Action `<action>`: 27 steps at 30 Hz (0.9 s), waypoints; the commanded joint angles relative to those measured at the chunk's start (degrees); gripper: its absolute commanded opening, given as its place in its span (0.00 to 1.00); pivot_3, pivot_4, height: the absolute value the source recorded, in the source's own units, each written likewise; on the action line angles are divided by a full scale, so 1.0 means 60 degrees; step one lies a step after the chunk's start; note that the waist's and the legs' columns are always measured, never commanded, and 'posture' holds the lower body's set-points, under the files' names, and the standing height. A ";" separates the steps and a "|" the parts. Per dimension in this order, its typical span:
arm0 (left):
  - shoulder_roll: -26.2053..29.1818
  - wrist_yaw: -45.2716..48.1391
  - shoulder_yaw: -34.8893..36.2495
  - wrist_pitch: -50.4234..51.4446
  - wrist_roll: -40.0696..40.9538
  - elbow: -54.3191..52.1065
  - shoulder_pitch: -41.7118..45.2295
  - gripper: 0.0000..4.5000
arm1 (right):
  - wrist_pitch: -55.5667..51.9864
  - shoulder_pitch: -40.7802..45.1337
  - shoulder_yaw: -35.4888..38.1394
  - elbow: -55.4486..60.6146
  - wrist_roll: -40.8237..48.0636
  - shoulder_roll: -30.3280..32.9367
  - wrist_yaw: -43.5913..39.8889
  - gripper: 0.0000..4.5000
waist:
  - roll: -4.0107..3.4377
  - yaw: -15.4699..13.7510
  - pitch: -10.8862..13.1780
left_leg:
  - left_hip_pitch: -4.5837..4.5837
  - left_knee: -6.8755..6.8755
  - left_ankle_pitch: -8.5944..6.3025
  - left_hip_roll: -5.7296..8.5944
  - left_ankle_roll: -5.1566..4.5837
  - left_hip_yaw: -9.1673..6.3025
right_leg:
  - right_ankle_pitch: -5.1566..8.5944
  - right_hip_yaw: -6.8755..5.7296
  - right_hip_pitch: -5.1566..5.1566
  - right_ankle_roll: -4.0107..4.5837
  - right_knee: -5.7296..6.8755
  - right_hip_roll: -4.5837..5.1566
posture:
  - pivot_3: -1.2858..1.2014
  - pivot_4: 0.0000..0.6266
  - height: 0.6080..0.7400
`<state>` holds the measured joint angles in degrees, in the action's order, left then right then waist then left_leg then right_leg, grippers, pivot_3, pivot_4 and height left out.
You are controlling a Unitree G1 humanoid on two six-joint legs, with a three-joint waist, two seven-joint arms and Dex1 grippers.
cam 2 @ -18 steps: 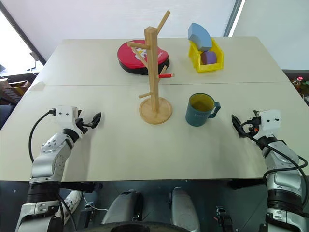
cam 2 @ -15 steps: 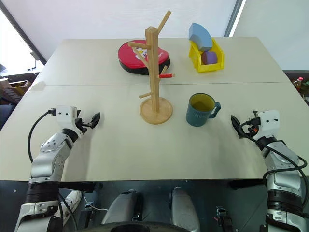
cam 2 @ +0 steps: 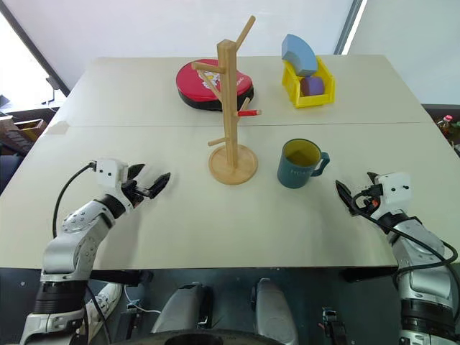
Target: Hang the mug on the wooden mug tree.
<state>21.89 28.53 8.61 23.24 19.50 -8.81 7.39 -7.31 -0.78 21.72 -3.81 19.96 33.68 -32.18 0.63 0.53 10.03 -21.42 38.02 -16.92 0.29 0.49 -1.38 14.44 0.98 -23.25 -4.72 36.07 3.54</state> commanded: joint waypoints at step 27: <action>0.0583 0.3255 -0.2581 -0.0350 0.0851 -0.1892 -0.0004 1.00 | 0.1350 0.1465 -0.0518 -0.1022 -0.0266 -0.0518 -0.0211 0.98 | -0.0006 0.0039 -0.0001 | 0.0006 0.0001 0.0001 0.0001 -0.0003 0.0006 | 0.0006 0.0004 0.0002 0.0010 0.0000 -0.0021 | 0.52 0.24 0.96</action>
<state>25.27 48.28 -7.36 21.11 23.79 -17.64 7.46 -0.59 7.06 18.40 -10.41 18.18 30.68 -32.96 0.59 0.76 10.03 -21.38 38.03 -16.91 0.29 0.47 -1.35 14.47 1.01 -23.24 -4.67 36.07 3.40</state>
